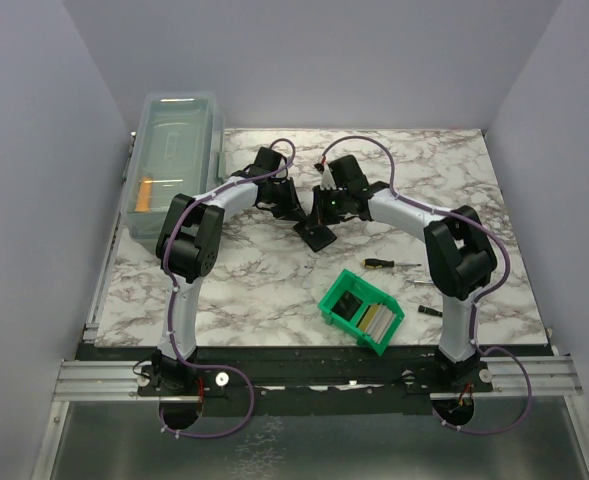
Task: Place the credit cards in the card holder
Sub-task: Close the card holder at the center of the board.
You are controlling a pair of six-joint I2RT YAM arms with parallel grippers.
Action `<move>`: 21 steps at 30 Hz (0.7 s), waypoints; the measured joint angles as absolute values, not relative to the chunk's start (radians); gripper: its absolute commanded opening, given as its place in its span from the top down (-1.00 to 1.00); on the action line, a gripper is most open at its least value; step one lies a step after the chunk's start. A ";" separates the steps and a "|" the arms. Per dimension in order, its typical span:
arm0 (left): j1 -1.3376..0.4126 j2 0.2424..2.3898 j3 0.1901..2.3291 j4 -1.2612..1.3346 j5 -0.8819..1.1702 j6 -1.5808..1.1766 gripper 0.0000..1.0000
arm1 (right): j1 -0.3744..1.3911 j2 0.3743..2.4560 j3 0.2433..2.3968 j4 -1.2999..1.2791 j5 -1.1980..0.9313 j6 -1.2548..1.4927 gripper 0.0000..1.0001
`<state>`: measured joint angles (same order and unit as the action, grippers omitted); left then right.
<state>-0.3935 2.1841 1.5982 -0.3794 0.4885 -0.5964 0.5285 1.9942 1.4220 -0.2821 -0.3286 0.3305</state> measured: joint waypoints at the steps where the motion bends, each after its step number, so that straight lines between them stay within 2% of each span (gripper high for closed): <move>1: -0.393 2.184 1.598 -0.379 0.488 -0.596 1.00 | 0.529 1.990 1.422 -0.283 -0.329 0.331 1.00; 21: -0.393 2.184 1.598 -0.381 0.490 -0.590 1.00 | 0.530 2.011 1.422 -0.297 -0.296 0.340 1.00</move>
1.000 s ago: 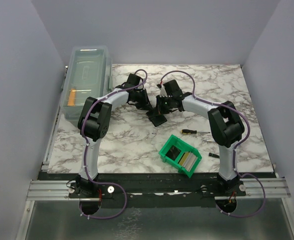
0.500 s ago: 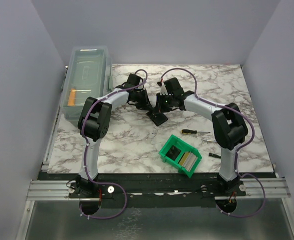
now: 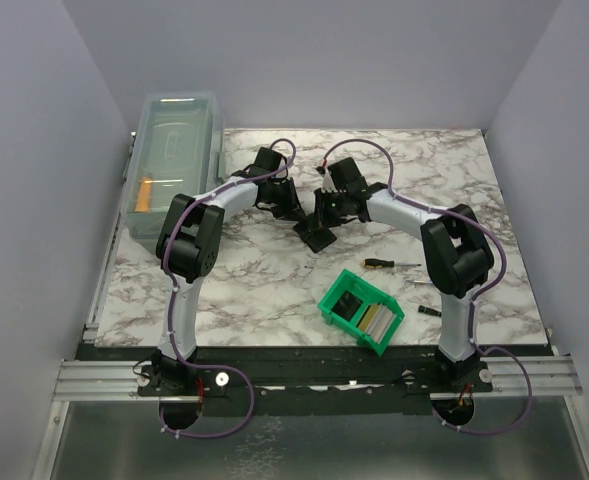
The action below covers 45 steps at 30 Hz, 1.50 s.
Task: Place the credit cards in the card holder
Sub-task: Close the card holder at the center of the board.
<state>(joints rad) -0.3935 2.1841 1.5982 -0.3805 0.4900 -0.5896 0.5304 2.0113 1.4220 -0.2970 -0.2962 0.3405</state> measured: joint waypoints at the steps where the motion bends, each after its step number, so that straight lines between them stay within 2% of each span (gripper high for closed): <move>1: -0.394 2.184 1.599 -0.380 0.490 -0.589 1.00 | 0.530 2.012 1.422 -0.301 -0.292 0.341 1.00; 45: -0.394 2.184 1.599 -0.382 0.490 -0.585 1.00 | 0.530 2.053 1.458 -0.348 -0.308 0.347 1.00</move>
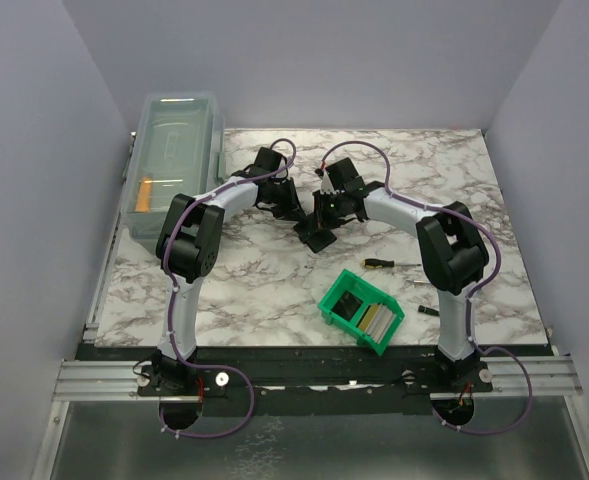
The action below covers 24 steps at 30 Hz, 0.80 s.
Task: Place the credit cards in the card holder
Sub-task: Close the card holder at the center of the board.
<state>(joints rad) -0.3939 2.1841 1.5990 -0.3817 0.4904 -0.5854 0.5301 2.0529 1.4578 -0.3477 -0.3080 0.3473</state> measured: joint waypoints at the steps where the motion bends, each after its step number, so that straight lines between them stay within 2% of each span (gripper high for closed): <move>1: -0.394 2.184 1.599 -0.382 0.490 -0.585 1.00 | 0.530 2.053 1.458 -0.348 -0.308 0.347 1.00; 24: -0.394 2.184 1.599 -0.382 0.491 -0.582 1.00 | 0.511 2.042 1.433 -0.333 -0.290 0.374 1.00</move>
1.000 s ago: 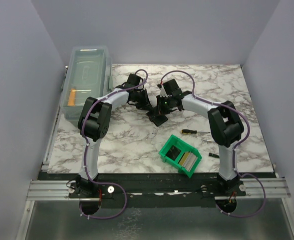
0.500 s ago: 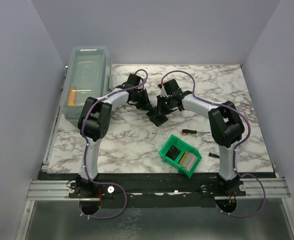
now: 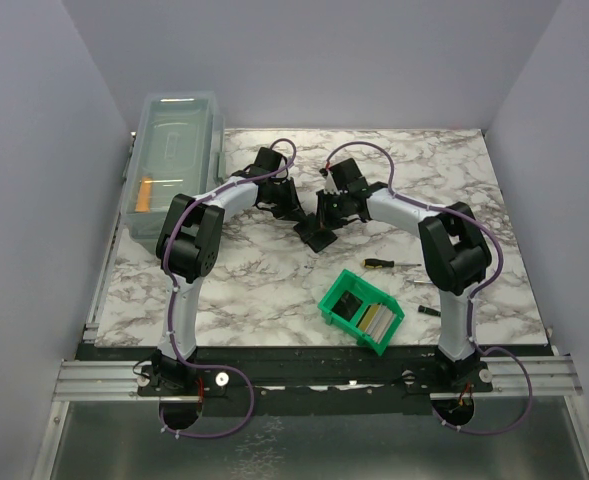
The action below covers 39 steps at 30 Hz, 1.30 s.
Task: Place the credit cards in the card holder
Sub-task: Close the card holder at the center of the board.
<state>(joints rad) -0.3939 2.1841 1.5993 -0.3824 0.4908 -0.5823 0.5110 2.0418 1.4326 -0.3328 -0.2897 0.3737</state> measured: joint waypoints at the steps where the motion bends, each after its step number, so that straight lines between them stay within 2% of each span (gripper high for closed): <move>1: -0.394 2.184 1.599 -0.382 0.491 -0.582 1.00 | 0.510 2.042 1.431 -0.332 -0.289 0.374 1.00; 13: -0.394 2.184 1.600 -0.384 0.491 -0.578 1.00 | 0.501 2.008 1.298 -0.144 -0.310 0.377 1.00; 26: -0.394 2.184 1.600 -0.395 0.507 -0.576 1.00 | 0.503 1.887 1.032 0.128 -0.242 0.403 1.00; 33: -0.394 2.184 1.604 -0.398 0.509 -0.571 1.00 | 0.502 1.921 1.137 -0.001 -0.250 0.416 1.00; 39: -0.385 2.184 1.612 -0.406 0.505 -0.557 1.00 | 0.492 2.040 1.388 -0.271 -0.268 0.417 1.00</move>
